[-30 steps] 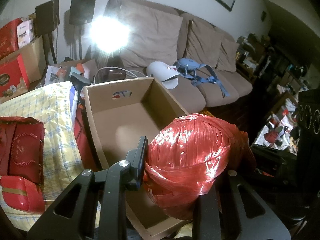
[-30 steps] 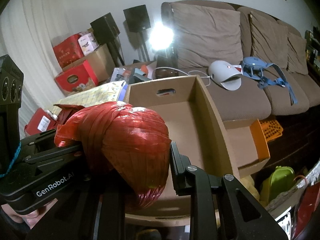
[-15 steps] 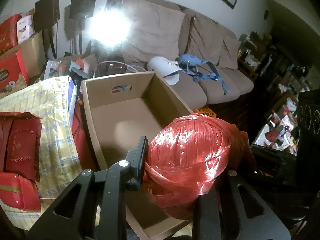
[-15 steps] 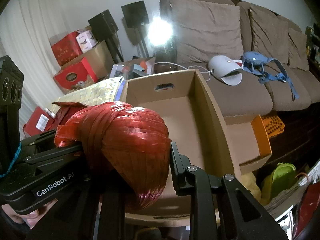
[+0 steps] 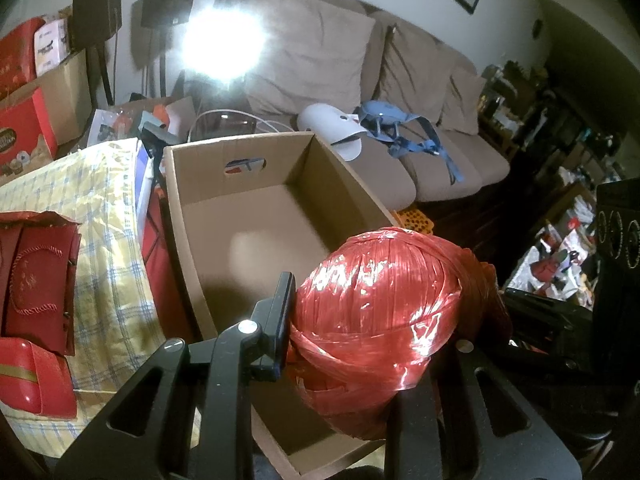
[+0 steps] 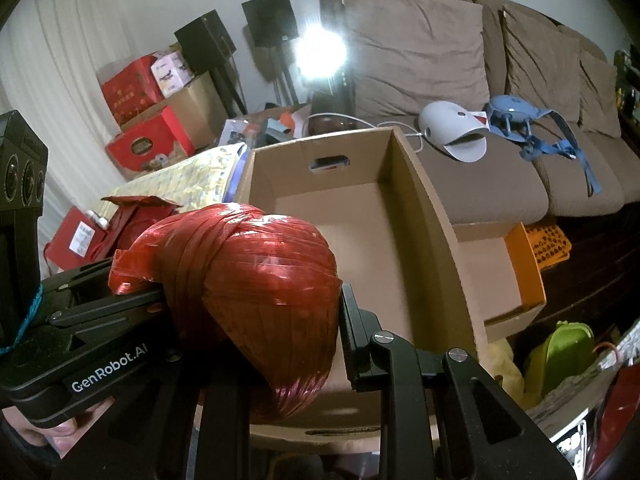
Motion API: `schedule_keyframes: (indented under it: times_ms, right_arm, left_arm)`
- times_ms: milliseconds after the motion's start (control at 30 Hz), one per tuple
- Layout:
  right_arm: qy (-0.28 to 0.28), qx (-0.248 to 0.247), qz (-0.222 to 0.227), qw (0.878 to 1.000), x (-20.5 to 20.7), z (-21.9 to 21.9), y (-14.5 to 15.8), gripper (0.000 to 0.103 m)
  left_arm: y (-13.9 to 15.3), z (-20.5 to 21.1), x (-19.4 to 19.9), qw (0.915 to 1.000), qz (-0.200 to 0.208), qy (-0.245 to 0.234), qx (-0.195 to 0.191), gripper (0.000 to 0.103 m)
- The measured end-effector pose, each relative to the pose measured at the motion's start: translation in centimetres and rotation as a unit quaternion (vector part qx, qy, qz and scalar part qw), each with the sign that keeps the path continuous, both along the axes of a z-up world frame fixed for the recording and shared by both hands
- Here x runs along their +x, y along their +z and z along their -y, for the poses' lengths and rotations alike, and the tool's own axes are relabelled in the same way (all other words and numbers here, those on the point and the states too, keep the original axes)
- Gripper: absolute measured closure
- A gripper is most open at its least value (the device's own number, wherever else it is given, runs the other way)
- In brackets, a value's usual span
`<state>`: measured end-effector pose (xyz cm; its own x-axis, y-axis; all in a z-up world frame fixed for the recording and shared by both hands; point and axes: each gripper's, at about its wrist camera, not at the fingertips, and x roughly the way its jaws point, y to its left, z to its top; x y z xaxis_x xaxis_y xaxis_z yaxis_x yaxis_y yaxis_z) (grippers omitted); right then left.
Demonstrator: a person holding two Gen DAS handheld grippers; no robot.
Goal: Organize objects
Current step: 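Carry the red ribbon ball with both grippers over the box opening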
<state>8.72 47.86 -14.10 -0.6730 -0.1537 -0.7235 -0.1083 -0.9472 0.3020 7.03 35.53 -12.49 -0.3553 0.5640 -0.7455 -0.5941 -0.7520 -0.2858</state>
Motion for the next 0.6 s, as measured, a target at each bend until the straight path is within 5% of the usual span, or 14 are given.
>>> schedule_keyframes:
  times_ms: [600]
  right_arm:
    - [-0.005, -0.017, 0.015, 1.0, -0.19, -0.24, -0.66, 0.081]
  left_arm:
    - [-0.72, -0.09, -0.2, 0.9992, 0.038, 0.005, -0.007, 0.081]
